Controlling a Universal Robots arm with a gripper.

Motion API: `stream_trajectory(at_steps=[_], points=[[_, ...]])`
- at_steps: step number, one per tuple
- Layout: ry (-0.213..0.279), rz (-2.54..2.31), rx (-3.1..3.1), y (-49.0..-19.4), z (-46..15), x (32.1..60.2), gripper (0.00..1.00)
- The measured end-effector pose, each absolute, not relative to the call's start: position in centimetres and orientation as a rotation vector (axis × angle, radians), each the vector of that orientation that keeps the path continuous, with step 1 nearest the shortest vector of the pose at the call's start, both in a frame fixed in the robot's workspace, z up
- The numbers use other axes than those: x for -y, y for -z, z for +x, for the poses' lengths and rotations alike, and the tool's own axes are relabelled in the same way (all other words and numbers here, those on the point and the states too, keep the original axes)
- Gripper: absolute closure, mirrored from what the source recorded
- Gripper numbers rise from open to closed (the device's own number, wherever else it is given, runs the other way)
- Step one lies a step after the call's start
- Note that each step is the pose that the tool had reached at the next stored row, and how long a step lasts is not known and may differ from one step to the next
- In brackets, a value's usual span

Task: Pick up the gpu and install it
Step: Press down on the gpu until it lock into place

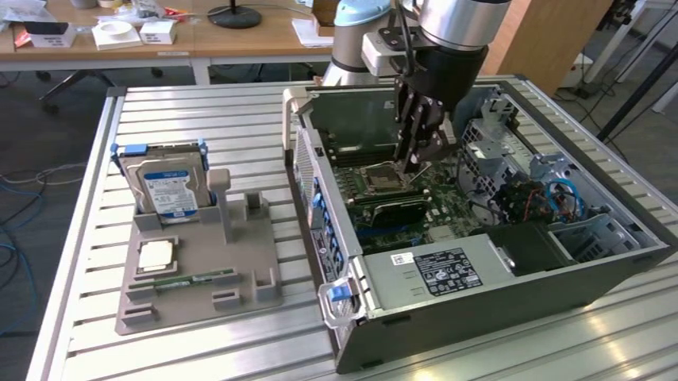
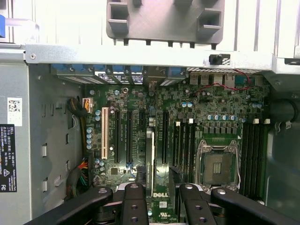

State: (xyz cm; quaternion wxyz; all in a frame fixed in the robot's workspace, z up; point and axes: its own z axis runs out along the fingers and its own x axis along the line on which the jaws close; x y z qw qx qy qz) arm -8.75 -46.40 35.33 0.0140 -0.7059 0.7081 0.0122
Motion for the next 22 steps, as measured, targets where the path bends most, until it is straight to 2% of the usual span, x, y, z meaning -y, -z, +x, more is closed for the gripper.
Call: stream_trajectory(at_steps=[7, 9, 10, 12, 22], points=[[-0.038, -2.198, -2.205, -35.34, -8.75, 46.4, 0.68], [-0.038, -2.198, -2.205, -35.33, -8.75, 46.4, 0.81], [-0.038, -2.198, -2.205, -35.33, -8.75, 46.4, 0.81], [-0.038, -2.198, -2.205, -35.33, -8.75, 46.4, 0.9], [-0.038, -2.198, -2.205, -34.94, -8.75, 46.4, 0.9]])
